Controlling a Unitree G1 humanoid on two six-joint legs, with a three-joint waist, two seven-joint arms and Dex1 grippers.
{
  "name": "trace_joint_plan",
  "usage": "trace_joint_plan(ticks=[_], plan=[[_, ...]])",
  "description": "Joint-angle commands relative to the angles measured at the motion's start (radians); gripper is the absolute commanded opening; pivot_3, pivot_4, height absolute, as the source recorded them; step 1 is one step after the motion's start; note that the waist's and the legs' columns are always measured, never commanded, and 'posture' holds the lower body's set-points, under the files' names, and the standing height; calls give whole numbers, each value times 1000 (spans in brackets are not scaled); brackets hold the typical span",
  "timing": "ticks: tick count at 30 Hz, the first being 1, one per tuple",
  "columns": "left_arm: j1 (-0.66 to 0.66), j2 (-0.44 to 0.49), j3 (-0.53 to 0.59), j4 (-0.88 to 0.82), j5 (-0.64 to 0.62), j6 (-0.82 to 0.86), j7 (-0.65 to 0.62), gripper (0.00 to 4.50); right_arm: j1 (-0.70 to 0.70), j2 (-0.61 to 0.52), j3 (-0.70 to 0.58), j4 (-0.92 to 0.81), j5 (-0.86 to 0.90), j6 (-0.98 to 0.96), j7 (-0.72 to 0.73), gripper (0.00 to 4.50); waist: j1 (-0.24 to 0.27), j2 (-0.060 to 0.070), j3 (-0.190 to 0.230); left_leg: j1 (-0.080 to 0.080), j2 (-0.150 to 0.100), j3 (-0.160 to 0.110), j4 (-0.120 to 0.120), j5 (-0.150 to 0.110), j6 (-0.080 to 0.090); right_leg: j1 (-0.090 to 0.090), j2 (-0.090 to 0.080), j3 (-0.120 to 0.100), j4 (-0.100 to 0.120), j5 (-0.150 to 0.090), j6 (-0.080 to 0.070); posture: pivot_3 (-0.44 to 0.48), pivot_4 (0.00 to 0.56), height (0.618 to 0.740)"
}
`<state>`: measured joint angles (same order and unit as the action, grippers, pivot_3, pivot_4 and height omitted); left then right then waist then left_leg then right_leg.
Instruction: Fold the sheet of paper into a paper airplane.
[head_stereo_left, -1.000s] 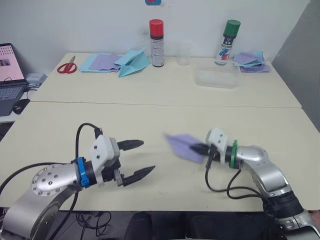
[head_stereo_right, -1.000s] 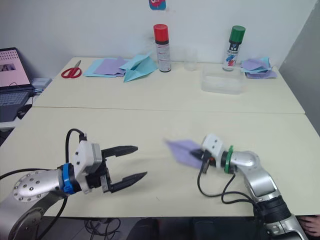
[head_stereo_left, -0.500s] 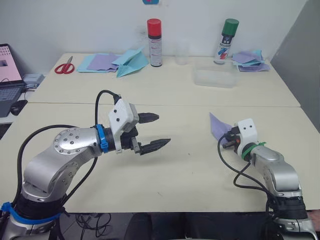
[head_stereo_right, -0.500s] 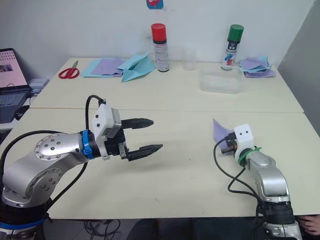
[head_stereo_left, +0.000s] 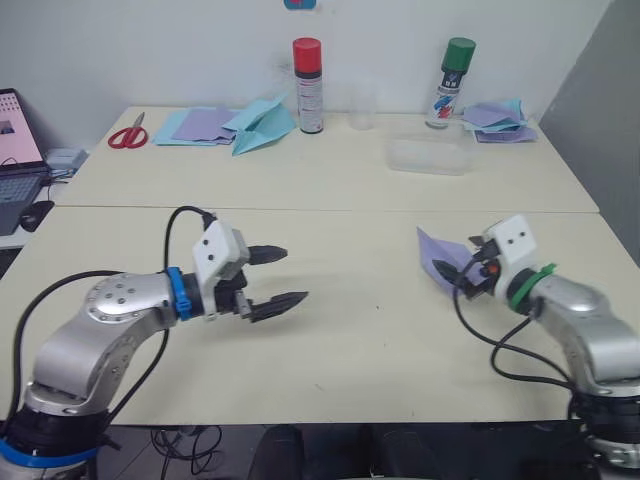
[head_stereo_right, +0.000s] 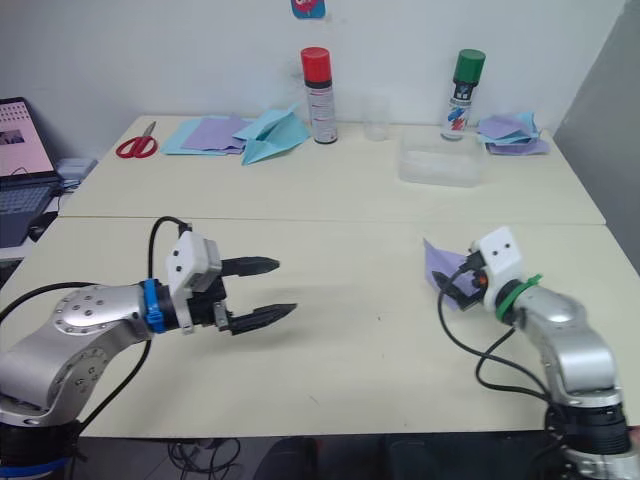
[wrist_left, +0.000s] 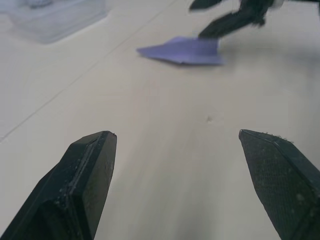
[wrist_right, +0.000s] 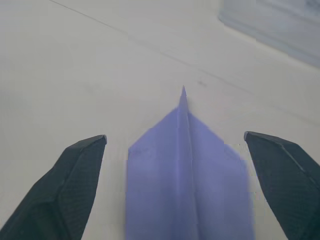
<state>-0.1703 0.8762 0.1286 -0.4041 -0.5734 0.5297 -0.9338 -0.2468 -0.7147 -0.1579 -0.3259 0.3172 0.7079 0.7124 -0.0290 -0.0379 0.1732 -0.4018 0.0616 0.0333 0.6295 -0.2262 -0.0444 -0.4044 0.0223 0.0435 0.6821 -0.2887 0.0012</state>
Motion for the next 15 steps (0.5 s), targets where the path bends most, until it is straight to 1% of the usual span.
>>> trace_joint_plan(ticks=[1,3,4,7,11,14,15], plan=[[24,90,99,92,51,-66,-71,4299,39,-218,-157,34,148,-73,364,4450,4,2,1,0,0,0,0,0,0,0,0,0,0,0,0,0,150,740],[30,122,118,135,69,-74,-83,4299,52,-310,-210,91,196,-71,466,4450,3,2,1,0,0,1,0,0,0,0,0,0,-1,0,0,0,150,740],[29,134,135,165,79,-82,-81,4299,44,-351,-238,141,202,-73,490,4450,2,2,1,0,0,1,0,0,0,1,-1,0,-1,0,0,0,150,740],[20,150,178,225,102,-105,-79,4299,40,-429,-271,284,146,-185,533,4450,0,2,1,1,0,1,1,0,0,1,-4,0,-1,0,0,0,150,740],[-1,151,195,242,88,-72,-78,4299,60,-442,-244,355,107,-286,555,4450,-1,2,1,1,1,2,1,0,1,1,-4,0,0,0,-1,0,150,740],[-16,143,192,240,79,-62,-80,4299,35,-433,-210,386,97,-312,554,4450,-2,2,1,1,1,2,0,0,0,0,-4,0,0,0,-1,0,150,740],[-14,143,188,238,99,-89,-78,4299,24,-428,-200,397,93,-322,551,4450,-2,2,1,1,1,2,0,0,0,0,-4,0,0,0,-1,0,150,740]])
